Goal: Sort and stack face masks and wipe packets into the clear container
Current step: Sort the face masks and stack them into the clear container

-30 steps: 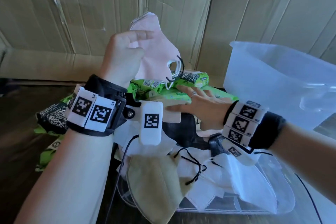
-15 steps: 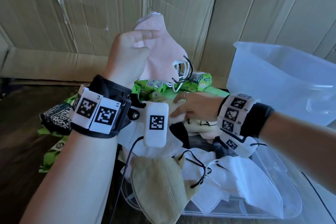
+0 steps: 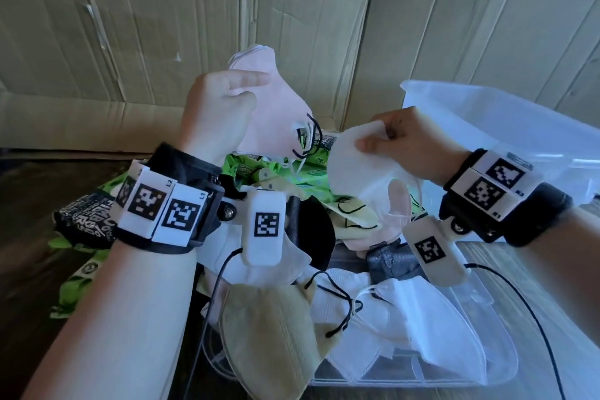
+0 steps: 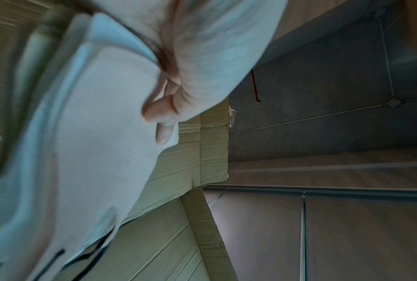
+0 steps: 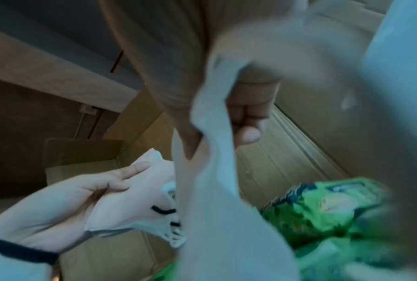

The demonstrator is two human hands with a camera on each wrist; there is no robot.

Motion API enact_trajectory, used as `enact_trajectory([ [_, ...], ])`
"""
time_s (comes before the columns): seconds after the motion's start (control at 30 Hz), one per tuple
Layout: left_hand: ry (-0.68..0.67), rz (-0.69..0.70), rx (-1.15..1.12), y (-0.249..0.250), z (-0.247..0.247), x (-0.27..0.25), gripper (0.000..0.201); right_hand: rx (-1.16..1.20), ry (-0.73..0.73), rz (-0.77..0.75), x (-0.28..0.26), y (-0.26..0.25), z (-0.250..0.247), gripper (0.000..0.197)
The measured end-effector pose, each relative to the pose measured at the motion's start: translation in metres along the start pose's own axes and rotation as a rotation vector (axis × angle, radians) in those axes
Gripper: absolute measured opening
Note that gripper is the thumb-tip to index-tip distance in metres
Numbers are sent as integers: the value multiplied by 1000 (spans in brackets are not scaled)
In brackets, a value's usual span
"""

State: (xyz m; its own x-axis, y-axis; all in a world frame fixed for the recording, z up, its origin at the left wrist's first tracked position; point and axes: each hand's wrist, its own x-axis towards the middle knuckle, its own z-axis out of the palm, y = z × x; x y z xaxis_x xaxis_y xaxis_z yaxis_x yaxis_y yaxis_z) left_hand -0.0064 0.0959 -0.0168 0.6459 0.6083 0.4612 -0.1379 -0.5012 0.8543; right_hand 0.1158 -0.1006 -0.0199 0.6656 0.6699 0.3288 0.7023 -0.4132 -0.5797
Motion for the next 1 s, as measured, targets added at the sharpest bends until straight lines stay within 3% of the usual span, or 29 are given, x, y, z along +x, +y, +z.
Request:
enact_trajectory([
  [0.1, 20, -12, -2, 2, -2, -1, 44, 165, -178, 29, -7, -8, 9, 14],
  [0.23, 22, -17, 8, 3, -2, -1, 44, -46, -449, 63, -8, -5, 36, 24],
  [0.33, 1, -24, 6, 3, -2, -2, 44, -289, -616, 89, -9, 3, 58, 16],
  [0.4, -4, -21, 1, 4, -3, -2, 44, -376, -645, 120, -9, 8, 67, 17],
  [0.6, -10, -12, -13, 4, -1, -3, 43, -334, -665, 132, -1, 13, 80, 21],
  [0.77, -11, -10, -13, 4, -1, -4, 44, -352, -682, 71, 4, 18, 90, 14],
  [0.87, -18, -4, -8, 4, -1, -4, 44, -335, -701, 76, 9, 15, 85, 27],
  [1.0, -18, -4, -6, 4, -1, -4, 43, -336, -716, 44, 15, 17, 83, 25],
])
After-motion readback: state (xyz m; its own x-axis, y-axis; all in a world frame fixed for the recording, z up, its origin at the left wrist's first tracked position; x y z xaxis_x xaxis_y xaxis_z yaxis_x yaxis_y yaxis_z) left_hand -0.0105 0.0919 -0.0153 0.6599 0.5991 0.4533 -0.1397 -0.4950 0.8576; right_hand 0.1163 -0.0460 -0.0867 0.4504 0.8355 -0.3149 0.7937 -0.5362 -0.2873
